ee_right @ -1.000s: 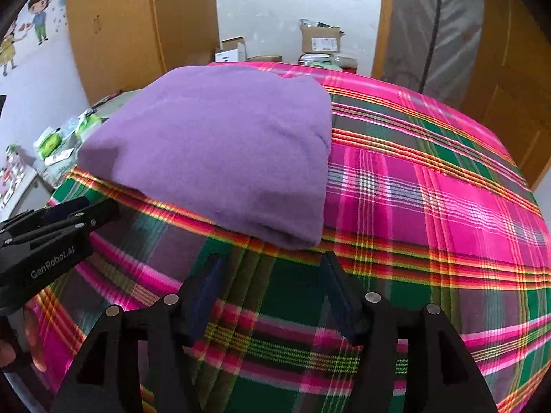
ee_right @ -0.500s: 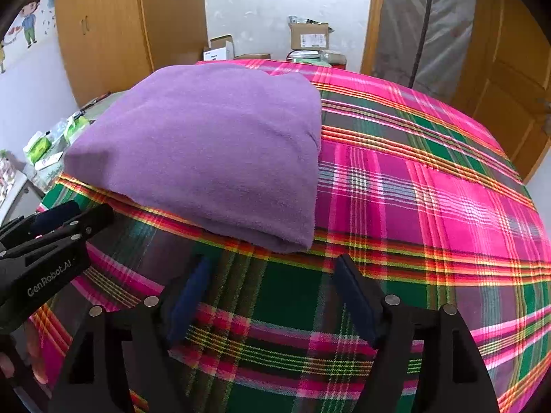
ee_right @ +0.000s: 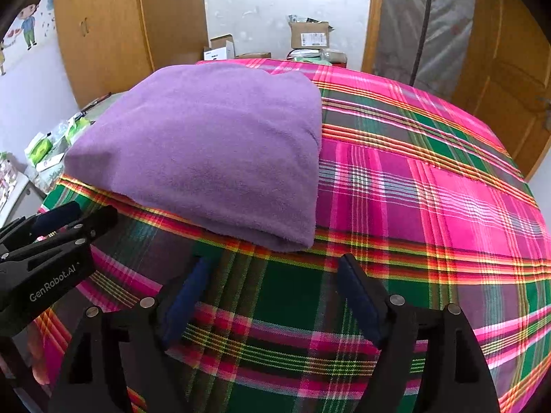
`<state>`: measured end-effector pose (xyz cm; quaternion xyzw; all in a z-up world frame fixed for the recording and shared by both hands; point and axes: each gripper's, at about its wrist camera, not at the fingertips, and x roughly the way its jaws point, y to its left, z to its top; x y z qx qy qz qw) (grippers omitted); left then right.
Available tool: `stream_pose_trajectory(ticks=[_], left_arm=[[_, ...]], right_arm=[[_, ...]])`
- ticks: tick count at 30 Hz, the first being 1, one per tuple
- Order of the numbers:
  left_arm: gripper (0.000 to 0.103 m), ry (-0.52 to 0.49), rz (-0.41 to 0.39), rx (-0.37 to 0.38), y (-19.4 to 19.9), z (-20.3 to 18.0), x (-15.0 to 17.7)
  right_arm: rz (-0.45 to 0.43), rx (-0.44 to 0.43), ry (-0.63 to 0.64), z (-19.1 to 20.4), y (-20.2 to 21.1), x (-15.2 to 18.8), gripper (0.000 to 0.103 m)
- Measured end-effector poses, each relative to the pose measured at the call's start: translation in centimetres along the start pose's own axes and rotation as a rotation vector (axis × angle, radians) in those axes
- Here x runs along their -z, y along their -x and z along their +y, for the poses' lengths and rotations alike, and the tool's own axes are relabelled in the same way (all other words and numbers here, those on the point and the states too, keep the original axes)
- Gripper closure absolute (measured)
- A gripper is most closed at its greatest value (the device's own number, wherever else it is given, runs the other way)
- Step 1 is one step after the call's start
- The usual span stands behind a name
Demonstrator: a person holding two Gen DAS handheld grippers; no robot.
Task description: Fold clothes
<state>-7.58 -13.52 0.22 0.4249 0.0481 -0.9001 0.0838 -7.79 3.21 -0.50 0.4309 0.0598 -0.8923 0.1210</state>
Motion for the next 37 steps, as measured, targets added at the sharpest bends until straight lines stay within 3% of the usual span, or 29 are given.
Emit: stream_pose_trajectory(ticks=[5,37], left_arm=[[0.038,-0.009,0.004,0.008,0.03,-0.14,0.04],[0.037,-0.013,0.007,0.007,0.19,0.00,0.12]], right_arm=[[0.000,0.000,0.001,-0.10,-0.04,0.01,0.023],[0.000,0.003,-0.001,0.11,0.00,0.07,0.023]])
